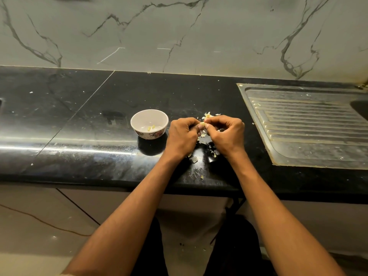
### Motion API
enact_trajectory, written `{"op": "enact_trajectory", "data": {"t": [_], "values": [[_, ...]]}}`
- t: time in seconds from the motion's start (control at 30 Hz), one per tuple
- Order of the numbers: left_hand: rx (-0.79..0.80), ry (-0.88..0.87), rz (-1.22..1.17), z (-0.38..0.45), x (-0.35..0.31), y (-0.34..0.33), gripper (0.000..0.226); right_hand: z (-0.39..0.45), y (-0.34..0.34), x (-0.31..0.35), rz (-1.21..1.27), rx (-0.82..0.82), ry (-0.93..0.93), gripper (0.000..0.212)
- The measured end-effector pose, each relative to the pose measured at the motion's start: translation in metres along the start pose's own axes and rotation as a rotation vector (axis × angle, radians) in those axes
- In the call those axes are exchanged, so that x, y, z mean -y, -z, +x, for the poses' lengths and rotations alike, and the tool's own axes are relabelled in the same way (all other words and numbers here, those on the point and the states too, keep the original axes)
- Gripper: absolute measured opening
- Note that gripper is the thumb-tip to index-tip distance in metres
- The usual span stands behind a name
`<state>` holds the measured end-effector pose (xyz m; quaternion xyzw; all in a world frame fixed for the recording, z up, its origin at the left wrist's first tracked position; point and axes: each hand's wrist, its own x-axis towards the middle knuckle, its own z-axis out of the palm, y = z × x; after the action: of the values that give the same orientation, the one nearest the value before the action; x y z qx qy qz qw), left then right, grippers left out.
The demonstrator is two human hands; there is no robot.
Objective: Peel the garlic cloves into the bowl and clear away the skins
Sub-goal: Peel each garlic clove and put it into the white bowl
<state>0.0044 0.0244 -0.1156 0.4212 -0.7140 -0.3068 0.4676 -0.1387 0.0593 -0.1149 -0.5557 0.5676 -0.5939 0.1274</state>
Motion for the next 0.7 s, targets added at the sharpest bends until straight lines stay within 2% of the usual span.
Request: {"op": "enact_trajectory", "data": {"t": [0.3, 0.7], "values": [[0.011, 0.041, 0.049, 0.0015, 0.0021, 0.0002, 0.022, -0.0055, -0.0013, 0.0082, -0.196, -0.004, 0.202, 0.009], [0.062, 0.033, 0.061, 0.0004, -0.0002, 0.0021, 0.021, -0.0056, -0.0009, 0.0060, -0.298, 0.058, 0.279, 0.010]]}}
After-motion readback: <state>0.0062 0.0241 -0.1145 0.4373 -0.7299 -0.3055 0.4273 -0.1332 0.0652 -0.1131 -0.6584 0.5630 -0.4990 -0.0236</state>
